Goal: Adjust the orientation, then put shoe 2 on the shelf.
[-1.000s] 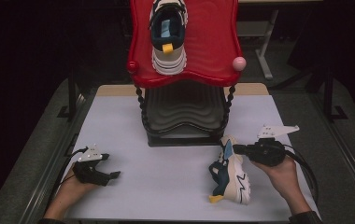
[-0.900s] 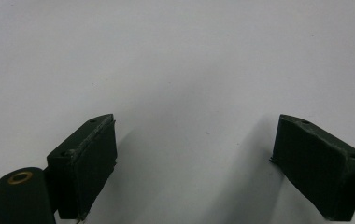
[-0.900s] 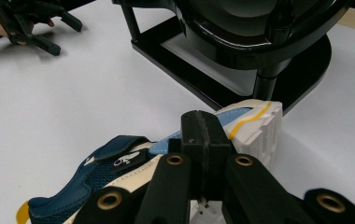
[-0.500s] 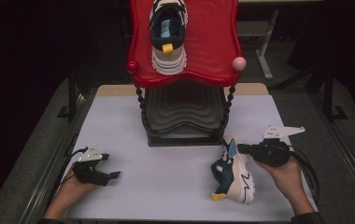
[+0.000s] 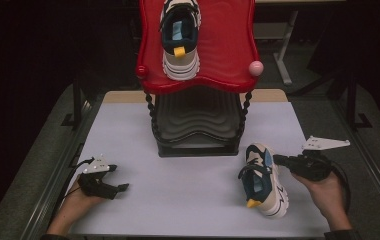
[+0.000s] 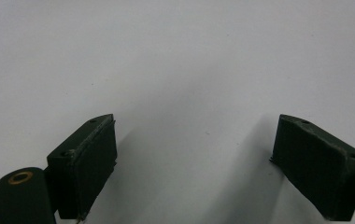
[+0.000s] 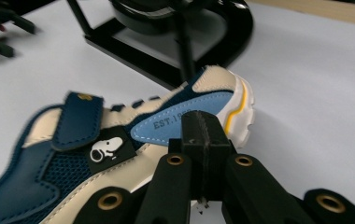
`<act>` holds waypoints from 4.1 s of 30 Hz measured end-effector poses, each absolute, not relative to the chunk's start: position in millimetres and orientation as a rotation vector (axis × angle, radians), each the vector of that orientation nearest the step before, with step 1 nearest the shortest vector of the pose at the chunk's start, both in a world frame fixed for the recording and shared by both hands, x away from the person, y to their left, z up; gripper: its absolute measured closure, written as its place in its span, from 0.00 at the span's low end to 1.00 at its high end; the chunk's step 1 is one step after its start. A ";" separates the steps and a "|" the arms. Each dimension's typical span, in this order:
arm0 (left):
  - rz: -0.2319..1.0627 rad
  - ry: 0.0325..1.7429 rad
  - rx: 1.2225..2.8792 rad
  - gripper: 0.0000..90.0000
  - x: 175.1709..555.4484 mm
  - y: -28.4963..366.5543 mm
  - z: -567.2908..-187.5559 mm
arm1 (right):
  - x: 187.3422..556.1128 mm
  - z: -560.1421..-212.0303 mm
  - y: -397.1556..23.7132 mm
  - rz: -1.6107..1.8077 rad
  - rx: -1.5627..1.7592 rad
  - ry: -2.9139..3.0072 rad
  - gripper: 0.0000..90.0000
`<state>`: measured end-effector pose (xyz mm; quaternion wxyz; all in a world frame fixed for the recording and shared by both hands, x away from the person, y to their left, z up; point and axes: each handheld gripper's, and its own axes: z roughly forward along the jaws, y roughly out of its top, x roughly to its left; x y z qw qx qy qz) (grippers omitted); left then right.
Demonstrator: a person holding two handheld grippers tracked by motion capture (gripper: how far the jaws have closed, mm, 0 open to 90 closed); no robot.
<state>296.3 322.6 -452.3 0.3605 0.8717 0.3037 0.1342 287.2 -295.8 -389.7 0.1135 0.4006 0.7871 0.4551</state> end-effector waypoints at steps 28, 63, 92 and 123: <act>0.341 0.784 2.247 0.15 296.6 322.8 -452.2 | 276.7 -424.4 -335.9 1.212 1.352 2.353 1.00; 0.340 0.784 2.243 0.15 296.9 322.8 -452.5 | 246.6 -420.5 -326.6 1.340 1.214 2.438 0.83; 0.337 0.785 2.246 0.14 296.9 323.0 -452.3 | 287.2 -402.1 -281.0 1.495 1.064 2.466 0.64; 0.337 0.785 2.247 0.15 296.9 323.0 -452.3 | 286.2 -378.3 -298.8 1.627 1.018 2.324 0.78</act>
